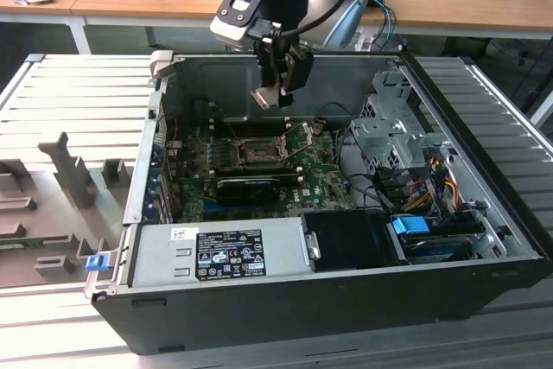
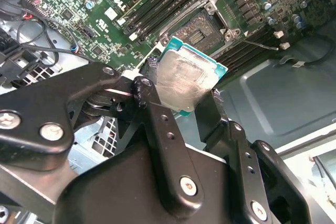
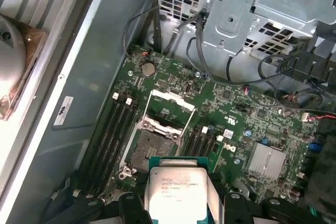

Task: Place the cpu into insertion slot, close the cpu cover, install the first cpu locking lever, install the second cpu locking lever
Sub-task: 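Place the cpu into insertion slot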

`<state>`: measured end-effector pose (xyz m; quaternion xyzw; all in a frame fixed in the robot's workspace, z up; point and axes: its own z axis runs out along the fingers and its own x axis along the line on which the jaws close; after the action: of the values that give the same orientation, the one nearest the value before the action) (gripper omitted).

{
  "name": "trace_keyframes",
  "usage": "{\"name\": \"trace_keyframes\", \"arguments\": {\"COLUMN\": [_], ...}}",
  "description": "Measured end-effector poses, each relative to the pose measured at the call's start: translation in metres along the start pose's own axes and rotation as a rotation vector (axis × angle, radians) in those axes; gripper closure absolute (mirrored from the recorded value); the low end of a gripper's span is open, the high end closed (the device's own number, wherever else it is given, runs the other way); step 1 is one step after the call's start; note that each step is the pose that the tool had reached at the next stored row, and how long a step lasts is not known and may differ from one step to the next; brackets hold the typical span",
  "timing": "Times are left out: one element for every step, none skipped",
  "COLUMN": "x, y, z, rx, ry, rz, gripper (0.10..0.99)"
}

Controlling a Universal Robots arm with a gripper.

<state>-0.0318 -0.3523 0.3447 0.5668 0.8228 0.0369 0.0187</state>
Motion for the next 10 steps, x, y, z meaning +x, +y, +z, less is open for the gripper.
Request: {"name": "trace_keyframes", "arguments": {"x": [0.0000, 0.0000, 0.0000, 0.0000, 0.0000, 0.0000, 0.0000, 0.0000, 0.0000, 0.0000], "y": [0.0000, 0.0000, 0.0000, 0.0000, -0.0001, -0.0001, -0.0001, -0.0001, -0.0001, -0.0001], "z": [0.0001, 0.0003, 0.0004, 0.0005, 0.0008, 0.0011, 0.0013, 0.0015, 0.0016, 0.0018], "rx": [0.000, 0.000, 0.000, 0.000, 0.000, 0.000, 0.000, 0.000, 0.000, 0.000], "ry": [-0.0006, -0.0011, -0.0016, -0.0021, -0.0033, -0.0045, -0.0059, -0.0069, -0.0080, -0.0090], "rz": [0.006, 0.012, 0.017, 0.022, 0.036, 0.048, 0.061, 0.070, 0.079, 0.088], "gripper": [0.557, 0.557, 0.557, 0.557, 0.557, 0.557, 0.557, 0.557, 0.557, 0.557]}}
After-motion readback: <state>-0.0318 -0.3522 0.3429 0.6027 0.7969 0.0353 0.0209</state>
